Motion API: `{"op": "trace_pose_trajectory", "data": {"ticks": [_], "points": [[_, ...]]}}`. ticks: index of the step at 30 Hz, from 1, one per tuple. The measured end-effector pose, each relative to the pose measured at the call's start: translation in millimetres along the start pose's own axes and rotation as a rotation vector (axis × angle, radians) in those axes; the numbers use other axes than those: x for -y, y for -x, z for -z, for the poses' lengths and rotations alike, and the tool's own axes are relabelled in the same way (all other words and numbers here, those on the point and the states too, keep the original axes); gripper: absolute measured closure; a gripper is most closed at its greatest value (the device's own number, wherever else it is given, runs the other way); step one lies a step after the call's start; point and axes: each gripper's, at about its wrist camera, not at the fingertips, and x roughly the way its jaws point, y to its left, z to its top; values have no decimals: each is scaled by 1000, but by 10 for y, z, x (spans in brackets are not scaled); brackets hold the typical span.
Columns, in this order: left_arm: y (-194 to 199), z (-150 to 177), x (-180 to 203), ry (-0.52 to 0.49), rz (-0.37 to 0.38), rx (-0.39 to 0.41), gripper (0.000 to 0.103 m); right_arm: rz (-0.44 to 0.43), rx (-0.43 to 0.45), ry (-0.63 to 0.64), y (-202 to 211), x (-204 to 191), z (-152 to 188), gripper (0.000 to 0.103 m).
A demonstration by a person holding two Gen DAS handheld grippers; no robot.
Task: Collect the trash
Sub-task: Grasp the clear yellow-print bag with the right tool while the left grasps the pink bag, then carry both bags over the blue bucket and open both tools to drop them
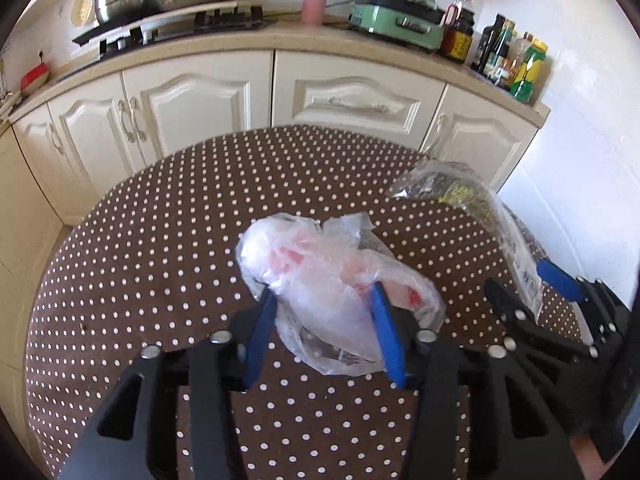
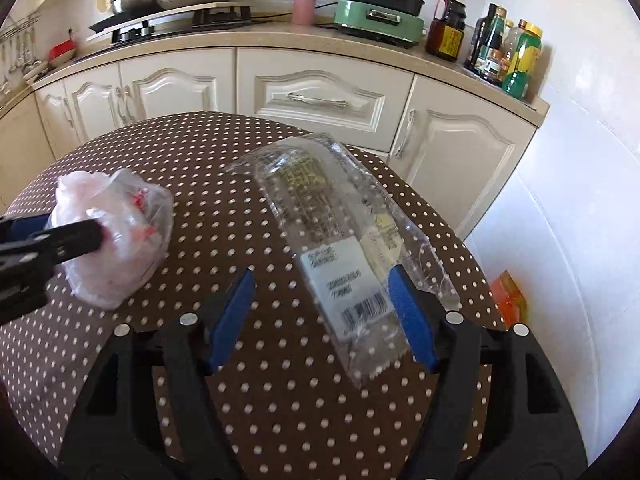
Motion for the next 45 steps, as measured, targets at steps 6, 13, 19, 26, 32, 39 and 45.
{"op": "trace_pose_trajectory", "data": {"ticks": [6, 13, 19, 26, 32, 39, 45], "points": [[158, 2, 4, -20, 26, 37, 75, 30, -59, -33, -196, 108, -34, 84], [462, 76, -184, -19, 39, 85, 86, -47, 54, -69, 244, 55, 22, 100], [798, 151, -523, 8, 29, 135, 89, -209, 122, -54, 736, -386, 8, 101], [1263, 326, -1197, 80, 1, 198, 90, -346, 165, 23, 1189, -1227, -31, 101], [1649, 593, -1971, 172, -46, 234, 90, -458, 180, 115, 1561, -2170, -58, 101], [2106, 1096, -3032, 289, -148, 267, 90, -595, 170, 212, 1925, -3322, 69, 101], [2228, 1649, -3825, 379, -220, 240, 90, -690, 109, 288, 2021, -4293, 378, 101]]}}
